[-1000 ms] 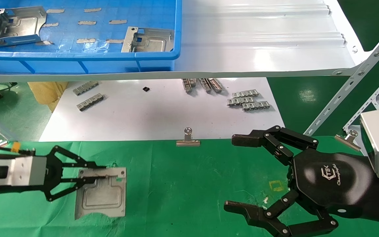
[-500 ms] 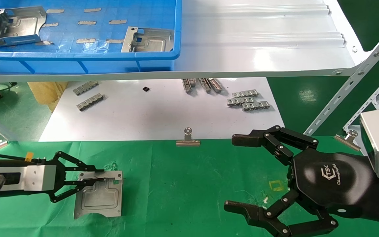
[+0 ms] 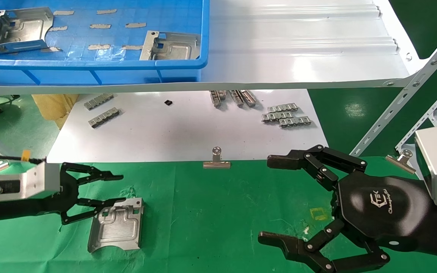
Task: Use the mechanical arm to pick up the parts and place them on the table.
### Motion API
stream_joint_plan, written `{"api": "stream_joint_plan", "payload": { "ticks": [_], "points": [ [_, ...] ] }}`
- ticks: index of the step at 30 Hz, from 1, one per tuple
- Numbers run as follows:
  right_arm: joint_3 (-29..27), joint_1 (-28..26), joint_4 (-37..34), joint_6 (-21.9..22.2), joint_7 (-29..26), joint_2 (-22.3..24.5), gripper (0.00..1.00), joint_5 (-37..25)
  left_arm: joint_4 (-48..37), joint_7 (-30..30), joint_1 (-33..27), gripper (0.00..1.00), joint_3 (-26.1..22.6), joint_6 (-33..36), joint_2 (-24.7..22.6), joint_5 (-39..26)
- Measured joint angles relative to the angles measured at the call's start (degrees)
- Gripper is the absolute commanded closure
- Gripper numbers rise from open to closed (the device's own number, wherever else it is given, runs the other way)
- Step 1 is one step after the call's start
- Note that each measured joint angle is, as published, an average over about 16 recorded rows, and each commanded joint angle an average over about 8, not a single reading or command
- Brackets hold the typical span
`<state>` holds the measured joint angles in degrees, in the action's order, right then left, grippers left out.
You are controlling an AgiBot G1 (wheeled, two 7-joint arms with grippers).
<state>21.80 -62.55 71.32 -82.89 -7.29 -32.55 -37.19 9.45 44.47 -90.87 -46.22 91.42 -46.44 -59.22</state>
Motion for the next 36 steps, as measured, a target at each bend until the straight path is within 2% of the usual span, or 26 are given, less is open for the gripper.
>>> {"api": "stream_joint_plan", "payload": {
  "ticks": [6,15,36],
  "points": [
    [0.00,0.00,0.00,0.01,0.00,0.00,0.00,0.01,-0.48,-3.86,0.97,0.00,0.56,0.07,0.09,2.17],
    [0.00,0.01,-0.01,0.01,0.00,0.00,0.00,0.01,2.18,-6.24,2.34,0.00,1.92,-0.20,0.59,3.09],
    [0.00,0.01,-0.01,0.01,0.00,0.00,0.00,0.01,23.12,-22.73,11.42,0.00,11.46,-2.06,4.25,7.86]
  ]
}}
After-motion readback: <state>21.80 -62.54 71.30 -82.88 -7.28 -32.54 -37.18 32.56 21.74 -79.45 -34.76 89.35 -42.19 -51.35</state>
